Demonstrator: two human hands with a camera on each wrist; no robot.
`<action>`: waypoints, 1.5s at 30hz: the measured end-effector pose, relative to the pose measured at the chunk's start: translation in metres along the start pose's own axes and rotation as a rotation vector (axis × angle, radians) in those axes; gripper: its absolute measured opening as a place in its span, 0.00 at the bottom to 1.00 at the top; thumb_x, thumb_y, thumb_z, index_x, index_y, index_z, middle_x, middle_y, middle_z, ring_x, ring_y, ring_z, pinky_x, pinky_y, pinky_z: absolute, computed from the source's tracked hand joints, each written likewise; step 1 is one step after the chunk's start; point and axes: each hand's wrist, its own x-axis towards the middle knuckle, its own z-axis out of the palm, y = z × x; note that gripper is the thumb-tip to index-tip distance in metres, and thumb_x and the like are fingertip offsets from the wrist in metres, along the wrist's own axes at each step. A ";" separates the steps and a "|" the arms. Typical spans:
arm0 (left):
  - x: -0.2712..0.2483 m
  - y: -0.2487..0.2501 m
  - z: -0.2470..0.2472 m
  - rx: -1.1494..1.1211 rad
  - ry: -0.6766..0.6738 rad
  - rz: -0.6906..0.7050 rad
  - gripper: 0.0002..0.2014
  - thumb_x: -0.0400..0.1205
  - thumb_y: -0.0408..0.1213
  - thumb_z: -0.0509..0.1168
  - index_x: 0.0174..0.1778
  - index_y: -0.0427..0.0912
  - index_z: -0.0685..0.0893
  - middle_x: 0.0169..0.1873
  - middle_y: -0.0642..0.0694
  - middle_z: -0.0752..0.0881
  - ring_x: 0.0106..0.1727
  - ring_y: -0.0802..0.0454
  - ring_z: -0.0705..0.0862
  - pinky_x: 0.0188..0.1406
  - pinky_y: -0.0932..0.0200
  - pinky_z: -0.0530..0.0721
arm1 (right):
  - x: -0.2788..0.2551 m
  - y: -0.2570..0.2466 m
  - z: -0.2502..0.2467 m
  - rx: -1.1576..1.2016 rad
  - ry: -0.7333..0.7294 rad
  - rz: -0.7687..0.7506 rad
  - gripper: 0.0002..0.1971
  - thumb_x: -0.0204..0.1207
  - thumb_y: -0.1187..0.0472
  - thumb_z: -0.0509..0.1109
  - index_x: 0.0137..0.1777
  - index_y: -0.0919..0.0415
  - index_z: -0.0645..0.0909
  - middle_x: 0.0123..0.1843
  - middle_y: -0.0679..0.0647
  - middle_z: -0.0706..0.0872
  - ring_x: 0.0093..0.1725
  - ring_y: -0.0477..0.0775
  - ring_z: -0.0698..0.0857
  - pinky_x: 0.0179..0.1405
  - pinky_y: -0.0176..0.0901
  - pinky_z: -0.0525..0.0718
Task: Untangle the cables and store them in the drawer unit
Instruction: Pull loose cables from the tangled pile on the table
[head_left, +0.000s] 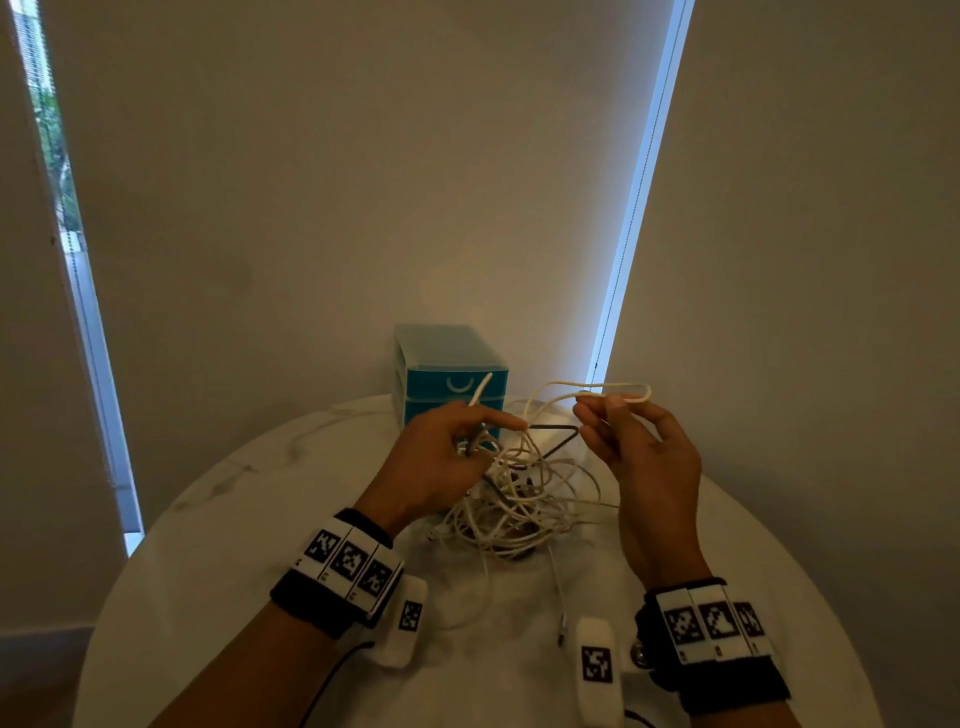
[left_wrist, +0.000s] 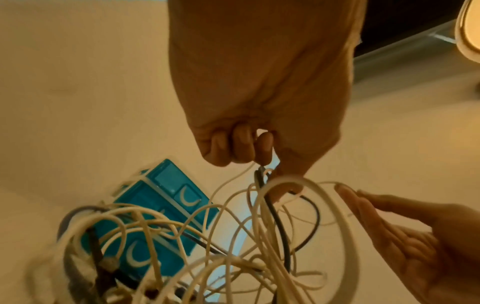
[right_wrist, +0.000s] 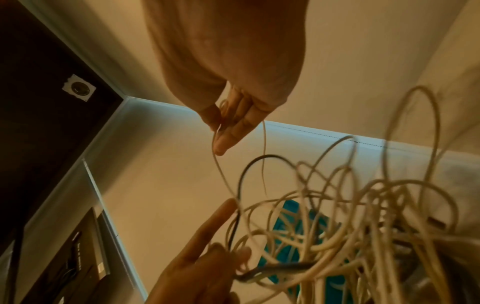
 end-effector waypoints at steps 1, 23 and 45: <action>-0.001 0.004 0.004 -0.040 -0.010 -0.011 0.21 0.81 0.35 0.77 0.62 0.68 0.92 0.59 0.62 0.90 0.57 0.69 0.87 0.57 0.69 0.84 | -0.001 -0.001 0.002 0.009 -0.019 0.005 0.15 0.90 0.63 0.71 0.70 0.72 0.83 0.56 0.62 0.97 0.58 0.60 0.97 0.58 0.47 0.95; 0.007 0.015 -0.019 -0.495 0.677 -0.036 0.06 0.78 0.41 0.82 0.48 0.45 0.97 0.27 0.47 0.75 0.29 0.58 0.67 0.40 0.65 0.79 | -0.004 0.062 -0.008 -0.939 -0.584 0.101 0.03 0.77 0.58 0.84 0.49 0.51 0.95 0.44 0.45 0.96 0.44 0.37 0.92 0.42 0.26 0.81; -0.001 0.025 -0.012 -0.376 0.392 -0.133 0.06 0.76 0.41 0.84 0.48 0.48 0.99 0.43 0.55 0.97 0.50 0.58 0.95 0.56 0.56 0.92 | -0.024 0.005 0.027 -0.515 -0.376 -0.142 0.07 0.82 0.54 0.81 0.52 0.57 0.92 0.43 0.50 0.94 0.41 0.46 0.91 0.40 0.36 0.87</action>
